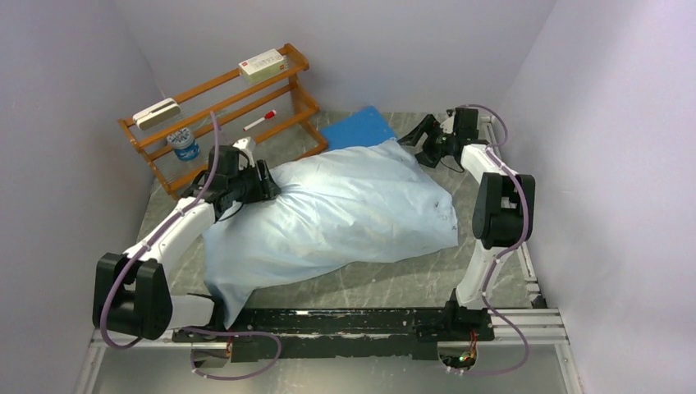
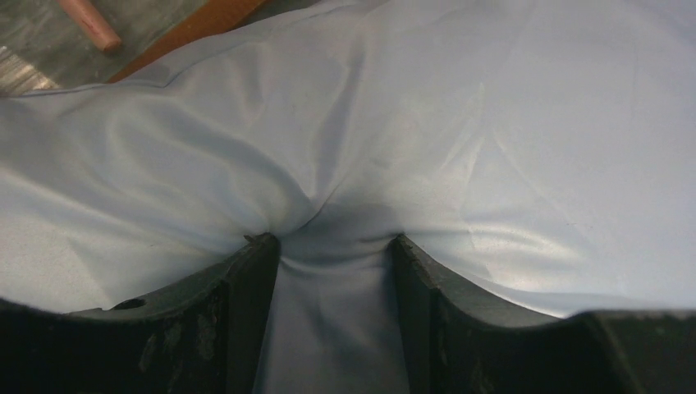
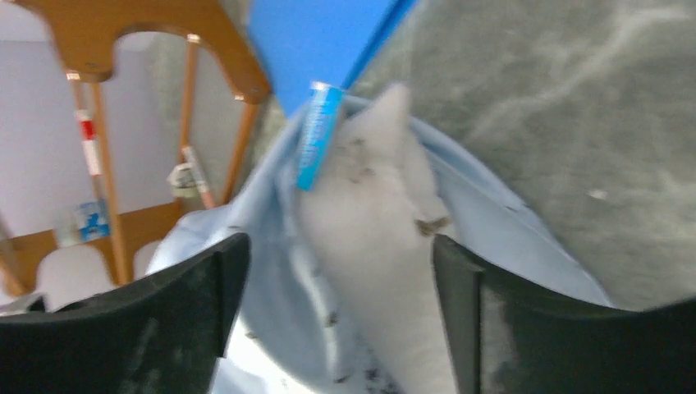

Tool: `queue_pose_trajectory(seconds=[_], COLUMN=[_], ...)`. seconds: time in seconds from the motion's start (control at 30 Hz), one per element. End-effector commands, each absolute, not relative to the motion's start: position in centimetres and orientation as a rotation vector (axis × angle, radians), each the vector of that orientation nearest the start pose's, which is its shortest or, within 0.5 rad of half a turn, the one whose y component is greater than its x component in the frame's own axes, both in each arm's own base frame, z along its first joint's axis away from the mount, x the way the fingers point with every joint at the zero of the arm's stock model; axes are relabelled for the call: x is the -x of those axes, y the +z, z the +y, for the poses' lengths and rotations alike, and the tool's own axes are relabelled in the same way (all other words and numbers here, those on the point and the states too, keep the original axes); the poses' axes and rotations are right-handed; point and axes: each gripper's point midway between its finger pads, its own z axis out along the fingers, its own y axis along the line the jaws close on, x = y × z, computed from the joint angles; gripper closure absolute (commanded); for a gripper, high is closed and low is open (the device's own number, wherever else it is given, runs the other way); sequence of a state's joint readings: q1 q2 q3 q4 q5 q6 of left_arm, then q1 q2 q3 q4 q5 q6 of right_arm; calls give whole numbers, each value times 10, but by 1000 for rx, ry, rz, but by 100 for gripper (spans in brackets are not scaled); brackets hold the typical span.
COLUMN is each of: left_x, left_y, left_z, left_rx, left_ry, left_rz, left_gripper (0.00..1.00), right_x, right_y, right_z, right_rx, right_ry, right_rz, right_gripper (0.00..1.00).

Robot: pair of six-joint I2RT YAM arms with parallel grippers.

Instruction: Put the pillow into the pillowcase

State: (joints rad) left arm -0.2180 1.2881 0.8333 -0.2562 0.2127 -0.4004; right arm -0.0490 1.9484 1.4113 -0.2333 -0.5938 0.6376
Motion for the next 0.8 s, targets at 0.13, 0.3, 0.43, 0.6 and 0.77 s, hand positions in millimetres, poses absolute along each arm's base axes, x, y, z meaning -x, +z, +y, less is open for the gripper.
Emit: queue_pose_trajectory(seconds=[0.13,0.3,0.43,0.6,0.77], left_x=[-349,-382,-390,-379,-374], left_y=[111,188,251,224,183], left_z=[-127,-161,-176,-180,-183], left_rx=[35,-79,-111,-77,-84], left_ry=[-462,-470,-447,-448,-445], left_rz=[2378,2241,2116,2170,2252], left_gripper=[40,40,39,39,39], right_x=[-489,-461,-437,-418,-428], right_y=[222,313,370,377,321], right_z=[114,130,137,116,48], right_rx=[-316,-96,3,-114,-363], right_ry=[1138,918,703,548,242], right_rz=[1979,1764,1622,1630,1723], right_gripper=[100,100,100,100,100])
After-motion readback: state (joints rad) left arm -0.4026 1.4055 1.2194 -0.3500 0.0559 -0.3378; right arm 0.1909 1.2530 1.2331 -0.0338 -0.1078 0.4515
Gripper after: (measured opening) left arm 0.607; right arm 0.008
